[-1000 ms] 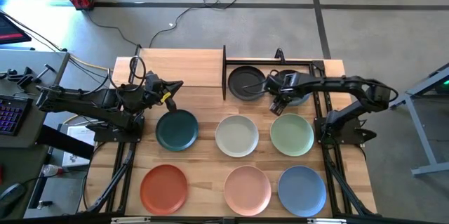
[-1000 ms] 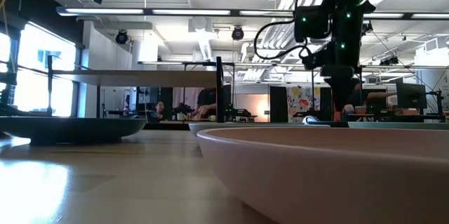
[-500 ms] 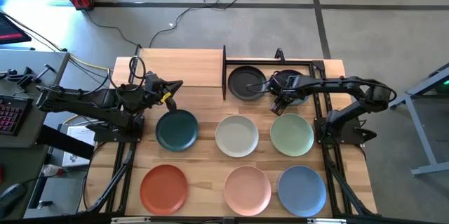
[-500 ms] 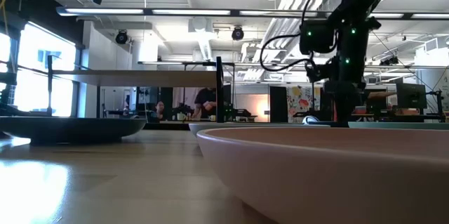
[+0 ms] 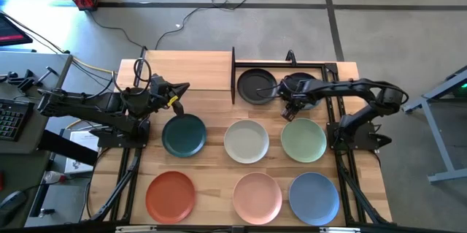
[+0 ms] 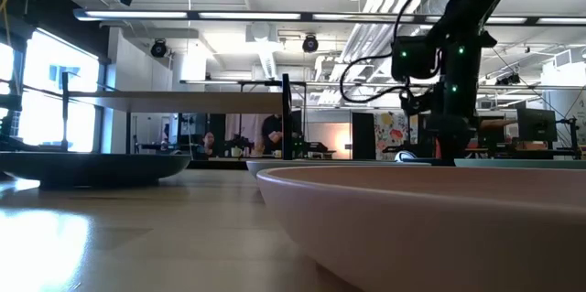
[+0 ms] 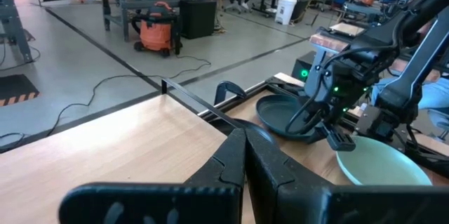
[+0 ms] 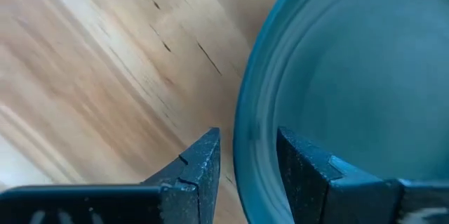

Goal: Place and stack plates onto a shelf
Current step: Put the top dark blue plate on the shelf

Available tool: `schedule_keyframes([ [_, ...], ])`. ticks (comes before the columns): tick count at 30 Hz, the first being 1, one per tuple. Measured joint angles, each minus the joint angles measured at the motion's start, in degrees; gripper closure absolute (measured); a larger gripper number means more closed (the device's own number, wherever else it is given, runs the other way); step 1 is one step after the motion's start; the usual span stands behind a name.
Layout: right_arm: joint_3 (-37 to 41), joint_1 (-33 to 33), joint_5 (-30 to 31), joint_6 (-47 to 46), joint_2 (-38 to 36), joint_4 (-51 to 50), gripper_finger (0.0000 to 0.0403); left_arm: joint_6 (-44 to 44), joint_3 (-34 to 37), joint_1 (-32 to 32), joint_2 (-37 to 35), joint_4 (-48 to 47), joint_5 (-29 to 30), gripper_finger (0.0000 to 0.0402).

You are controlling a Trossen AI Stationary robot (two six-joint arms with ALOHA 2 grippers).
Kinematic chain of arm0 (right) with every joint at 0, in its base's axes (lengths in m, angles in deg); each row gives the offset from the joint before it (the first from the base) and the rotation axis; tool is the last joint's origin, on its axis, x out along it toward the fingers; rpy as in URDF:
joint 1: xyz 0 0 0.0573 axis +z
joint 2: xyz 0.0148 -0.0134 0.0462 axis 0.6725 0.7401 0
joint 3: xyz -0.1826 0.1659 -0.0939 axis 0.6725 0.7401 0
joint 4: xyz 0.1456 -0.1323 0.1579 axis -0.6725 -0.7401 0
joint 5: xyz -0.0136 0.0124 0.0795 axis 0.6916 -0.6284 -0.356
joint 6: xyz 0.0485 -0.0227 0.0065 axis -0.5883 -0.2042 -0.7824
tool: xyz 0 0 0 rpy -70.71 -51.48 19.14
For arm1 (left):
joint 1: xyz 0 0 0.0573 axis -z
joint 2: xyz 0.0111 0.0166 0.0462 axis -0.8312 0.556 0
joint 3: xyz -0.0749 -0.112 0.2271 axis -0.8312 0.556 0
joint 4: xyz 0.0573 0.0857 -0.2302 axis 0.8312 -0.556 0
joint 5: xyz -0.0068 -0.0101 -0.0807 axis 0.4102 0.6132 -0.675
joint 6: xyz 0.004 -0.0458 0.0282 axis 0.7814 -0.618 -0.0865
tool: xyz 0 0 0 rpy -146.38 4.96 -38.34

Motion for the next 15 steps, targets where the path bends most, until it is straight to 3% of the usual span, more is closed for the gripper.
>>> schedule_keyframes([
  [8, 0.0, 0.0, 0.73, -0.27, 1.84, 0.13, 0.0289, 0.0, 0.0, 0.0, 0.0, -0.02, 0.02, 0.0401],
  [15, -0.07, 0.02, 1.03, -1.28, 1.8, 0.15, 0.0358, 0.0, 0.0, 0.0, 0.0, -0.04, 0.02, 0.0401],
])
